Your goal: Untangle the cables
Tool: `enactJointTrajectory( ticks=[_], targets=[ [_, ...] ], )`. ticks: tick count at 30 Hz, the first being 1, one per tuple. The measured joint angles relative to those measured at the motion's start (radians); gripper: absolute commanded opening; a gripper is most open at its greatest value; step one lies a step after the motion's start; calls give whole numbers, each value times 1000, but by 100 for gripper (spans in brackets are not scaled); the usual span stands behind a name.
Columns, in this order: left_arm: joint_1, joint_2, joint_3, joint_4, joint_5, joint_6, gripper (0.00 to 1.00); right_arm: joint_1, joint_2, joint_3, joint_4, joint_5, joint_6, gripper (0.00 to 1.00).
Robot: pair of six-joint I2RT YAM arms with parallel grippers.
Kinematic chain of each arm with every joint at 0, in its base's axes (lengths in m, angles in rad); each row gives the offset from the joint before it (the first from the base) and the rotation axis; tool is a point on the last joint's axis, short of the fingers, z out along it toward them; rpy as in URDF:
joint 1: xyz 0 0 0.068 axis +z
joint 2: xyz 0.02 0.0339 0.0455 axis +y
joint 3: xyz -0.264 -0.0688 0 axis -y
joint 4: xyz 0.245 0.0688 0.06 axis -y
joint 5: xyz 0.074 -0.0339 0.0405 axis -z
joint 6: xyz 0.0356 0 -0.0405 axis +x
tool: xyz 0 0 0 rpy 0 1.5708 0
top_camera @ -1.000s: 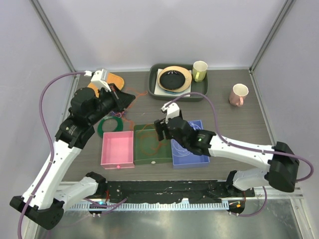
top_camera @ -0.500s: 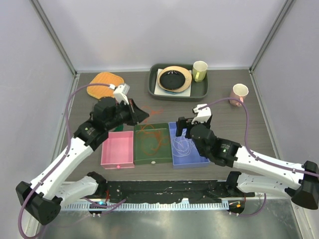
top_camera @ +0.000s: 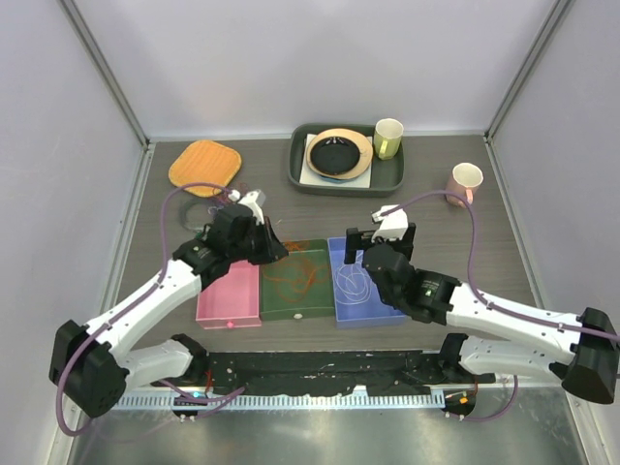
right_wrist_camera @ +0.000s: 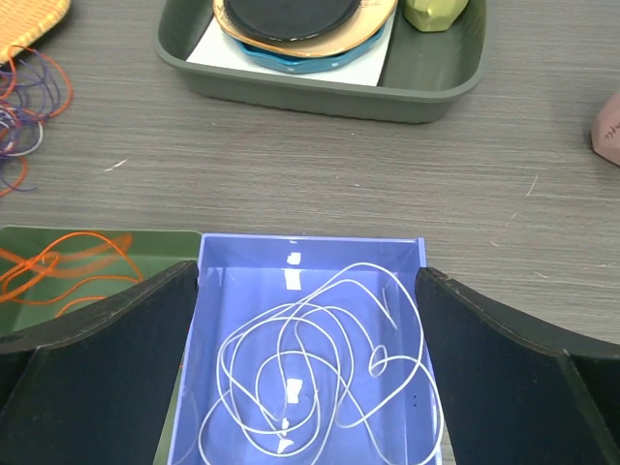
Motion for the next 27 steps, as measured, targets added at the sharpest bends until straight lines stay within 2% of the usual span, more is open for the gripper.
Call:
enactJointTrajectory(
  ticks=[7, 8, 9, 12, 13, 15, 16, 21, 27],
  targets=[
    [-69, 105, -54, -5, 27, -15, 0, -1, 47, 0, 14, 19, -5, 100],
    [-72, 117, -54, -4, 28, -13, 4, -2, 46, 0, 19, 23, -5, 100],
    [-76, 134, -51, -5, 27, -11, 28, -3, 45, 0, 25, 24, -5, 100],
    [-77, 184, -41, -6, 19, 3, 77, -6, 43, -1, 32, 24, -6, 99],
    [-79, 206, -32, -10, 15, 3, 80, -6, 41, -1, 34, 24, -6, 100],
    [-82, 235, -10, -19, 3, 2, 96, -8, 36, -3, 39, 25, -11, 100],
    [-85, 238, 0, -24, -5, 9, 100, -8, 32, -4, 40, 24, -14, 100],
    [-92, 212, 77, -49, -71, 31, 100, -14, 13, -13, 44, 23, -21, 100],
    [-85, 201, 281, -137, -311, 60, 100, -76, 5, -18, 47, -19, -16, 100]
  ],
)
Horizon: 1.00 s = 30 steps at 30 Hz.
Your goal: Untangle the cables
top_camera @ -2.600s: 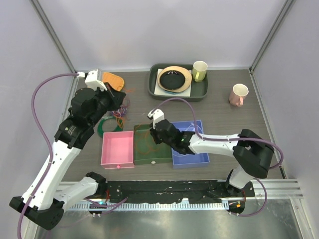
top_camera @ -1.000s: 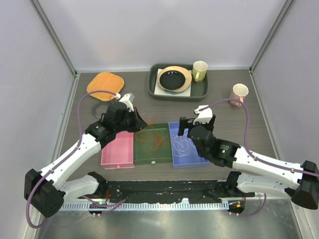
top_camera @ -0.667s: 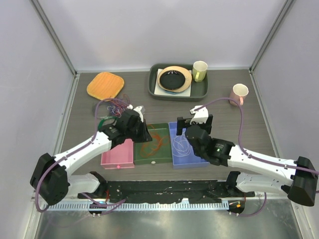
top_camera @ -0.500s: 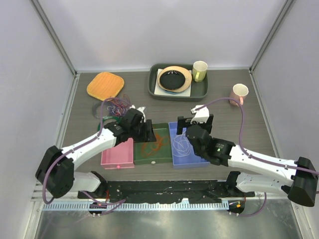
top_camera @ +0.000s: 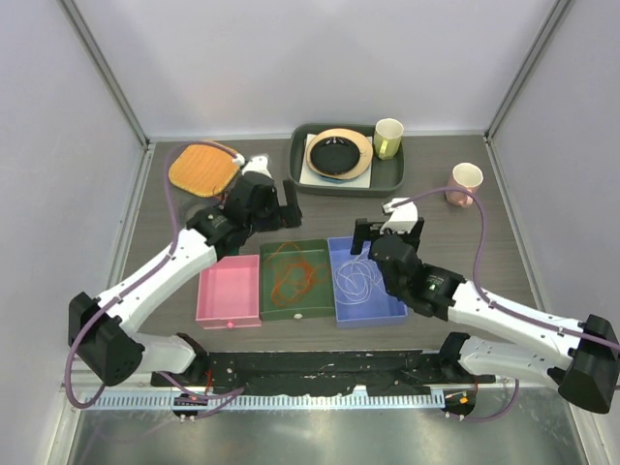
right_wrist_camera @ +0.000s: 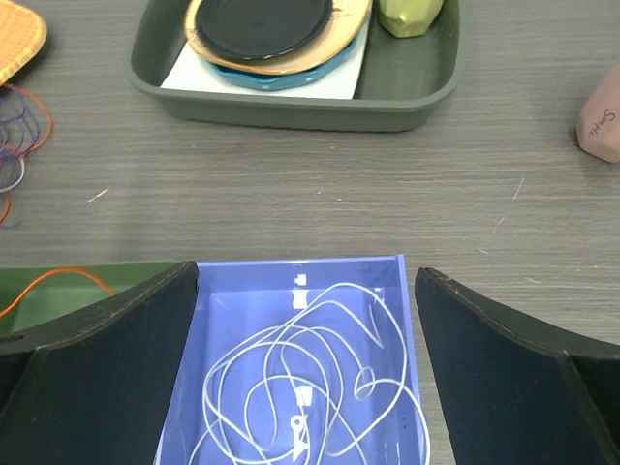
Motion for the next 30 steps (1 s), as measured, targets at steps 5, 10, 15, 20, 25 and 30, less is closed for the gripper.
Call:
enactJointTrajectory(
  ticks=[5, 10, 15, 20, 25, 30],
  targets=[
    [132, 75, 161, -31, -125, 31, 100, -143, 0, -5, 0, -108, 40, 100],
    [338, 301, 297, -31, -73, 54, 100, -188, 0, -24, -5, -144, 47, 100],
    [398, 611, 479, -71, 3, 72, 98, -188, 0, -26, -3, -149, 29, 100],
    [391, 795, 575, -123, 0, 85, 91, -188, 2, -31, 2, -155, 6, 99],
    [391, 869, 630, -154, -23, 110, 61, -193, 8, -34, 6, -154, -6, 100],
    [392, 904, 667, -160, -7, 125, 12, -193, 31, -34, 13, -159, -10, 99]
  ],
)
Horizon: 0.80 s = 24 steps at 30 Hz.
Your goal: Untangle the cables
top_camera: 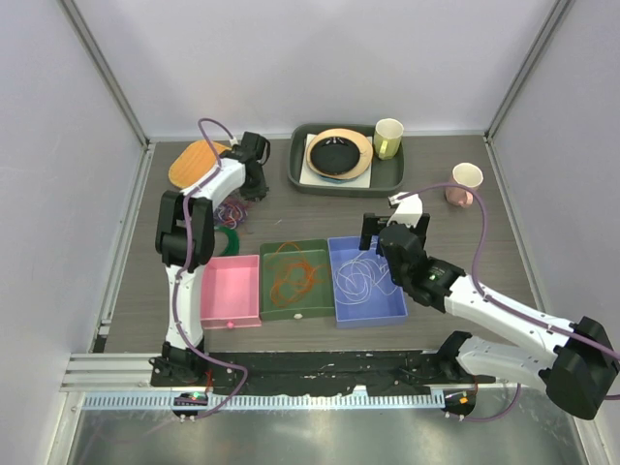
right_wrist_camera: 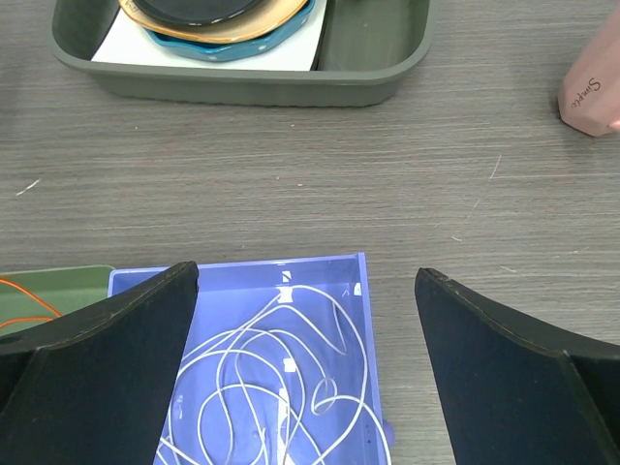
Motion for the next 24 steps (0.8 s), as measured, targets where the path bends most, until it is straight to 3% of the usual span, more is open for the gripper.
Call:
enactJointTrajectory(
  ticks=[1, 10, 17, 24],
  targets=[
    [0, 3, 1, 0, 8, 4, 0, 0, 3, 0, 0, -1, 0, 99],
    [1, -22, -14, 14, 97, 34, 0, -3, 9, -3, 13, -24, -3, 99],
    [1, -364, -238, 157, 380, 27, 0, -5, 28, -20, 117, -124, -16, 99],
    [1, -671, -274, 347, 619, -41, 0, -6, 65, -90, 367, -352, -75, 97]
  ],
)
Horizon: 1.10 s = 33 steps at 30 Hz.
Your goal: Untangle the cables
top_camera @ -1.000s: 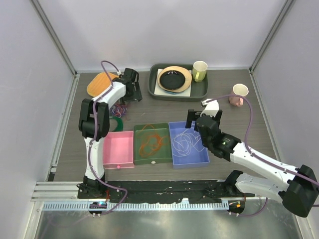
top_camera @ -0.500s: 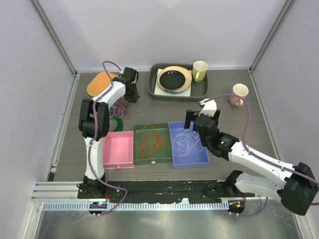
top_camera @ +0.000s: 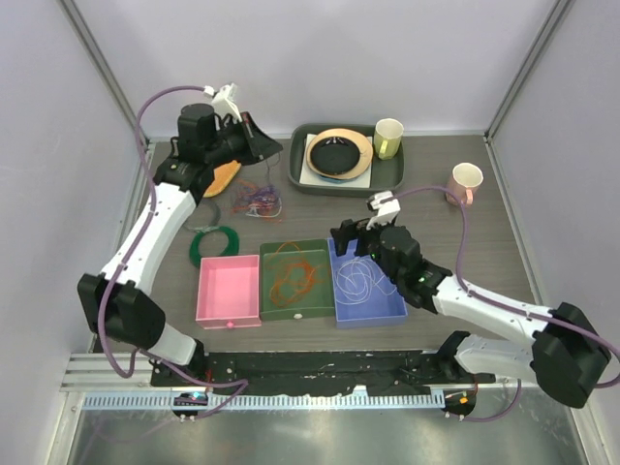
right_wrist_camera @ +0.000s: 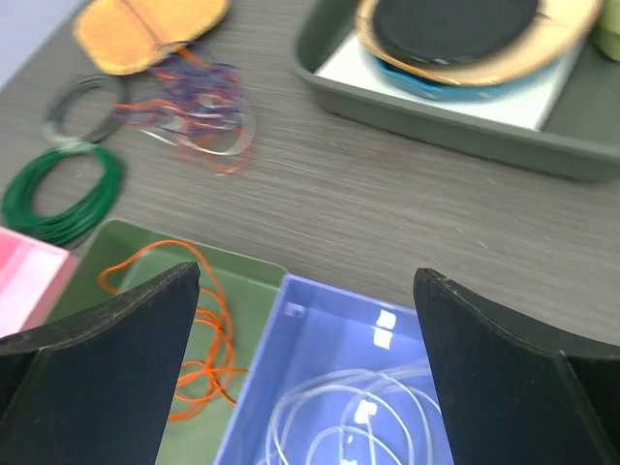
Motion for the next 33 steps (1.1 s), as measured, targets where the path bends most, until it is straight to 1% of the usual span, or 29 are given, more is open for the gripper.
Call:
enactJointTrajectory(
  ticks=[3, 6, 10, 15, 17, 21, 27, 30, 32, 33],
  targets=[
    [0, -53, 0, 60, 87, -48, 0, 0, 69, 2, 114, -99, -50, 97],
    [-6, -74, 0, 95, 148, -90, 0, 0, 172, 45, 200, -176, -107, 97],
    [-14, -86, 0, 103, 200, -129, 0, -3, 296, 120, 299, -248, -176, 97],
    [-22, -118, 0, 106, 235, -157, 0, -45, 402, 209, 390, -359, -208, 95],
    [-25, -144, -2, 111, 249, -168, 0, -59, 442, 243, 406, -406, -230, 93],
    [-29, -186, 0, 125, 257, -170, 0, -94, 542, 347, 365, -533, -272, 91],
    [-29, -196, 34, 126, 260, -169, 0, -121, 665, 417, 366, -716, -294, 89],
    [-29, -194, 49, 117, 257, -168, 0, -124, 749, 484, 364, -763, -289, 84],
    [-29, -190, 71, 103, 245, -164, 0, -127, 798, 525, 366, -784, -280, 69],
    [-29, -188, 85, 91, 232, -159, 0, -130, 824, 540, 369, -800, -267, 57]
  ],
)
